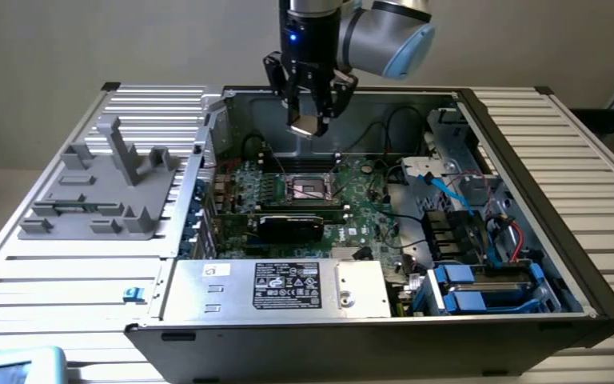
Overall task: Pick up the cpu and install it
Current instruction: 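Place the cpu into insertion slot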
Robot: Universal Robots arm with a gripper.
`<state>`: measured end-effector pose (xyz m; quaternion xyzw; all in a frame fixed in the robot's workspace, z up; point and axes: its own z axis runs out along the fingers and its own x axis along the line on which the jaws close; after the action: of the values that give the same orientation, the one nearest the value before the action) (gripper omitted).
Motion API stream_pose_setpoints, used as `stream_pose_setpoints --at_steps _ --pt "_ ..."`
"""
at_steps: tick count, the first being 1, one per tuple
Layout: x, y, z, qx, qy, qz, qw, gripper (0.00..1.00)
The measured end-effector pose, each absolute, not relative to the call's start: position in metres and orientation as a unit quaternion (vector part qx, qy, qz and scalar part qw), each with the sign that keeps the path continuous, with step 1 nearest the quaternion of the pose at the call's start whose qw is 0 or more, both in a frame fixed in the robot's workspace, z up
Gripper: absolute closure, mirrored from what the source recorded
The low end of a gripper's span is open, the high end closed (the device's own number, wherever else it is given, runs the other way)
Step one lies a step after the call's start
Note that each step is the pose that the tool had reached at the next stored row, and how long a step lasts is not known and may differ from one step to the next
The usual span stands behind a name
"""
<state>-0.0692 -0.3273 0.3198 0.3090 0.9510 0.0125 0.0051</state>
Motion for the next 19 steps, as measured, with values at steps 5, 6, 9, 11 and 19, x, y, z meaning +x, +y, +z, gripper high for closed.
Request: stream_pose_setpoints --at_steps 5,6,9,11,19 --pt "-0.0692 -0.3273 0.3190 0.342 0.939 0.012 0.006 0.44" --pt "-0.0692 -0.3273 0.3188 0.350 0.937 0.012 0.006 0.44" --pt "-0.0692 -0.3273 0.3182 0.372 0.928 0.012 0.006 0.44" --pt "-0.0692 -0.3273 0.3177 0.386 0.922 0.012 0.006 0.44" --pt "-0.0692 -0.3273 0.3158 0.442 0.897 0.011 0.007 0.44"
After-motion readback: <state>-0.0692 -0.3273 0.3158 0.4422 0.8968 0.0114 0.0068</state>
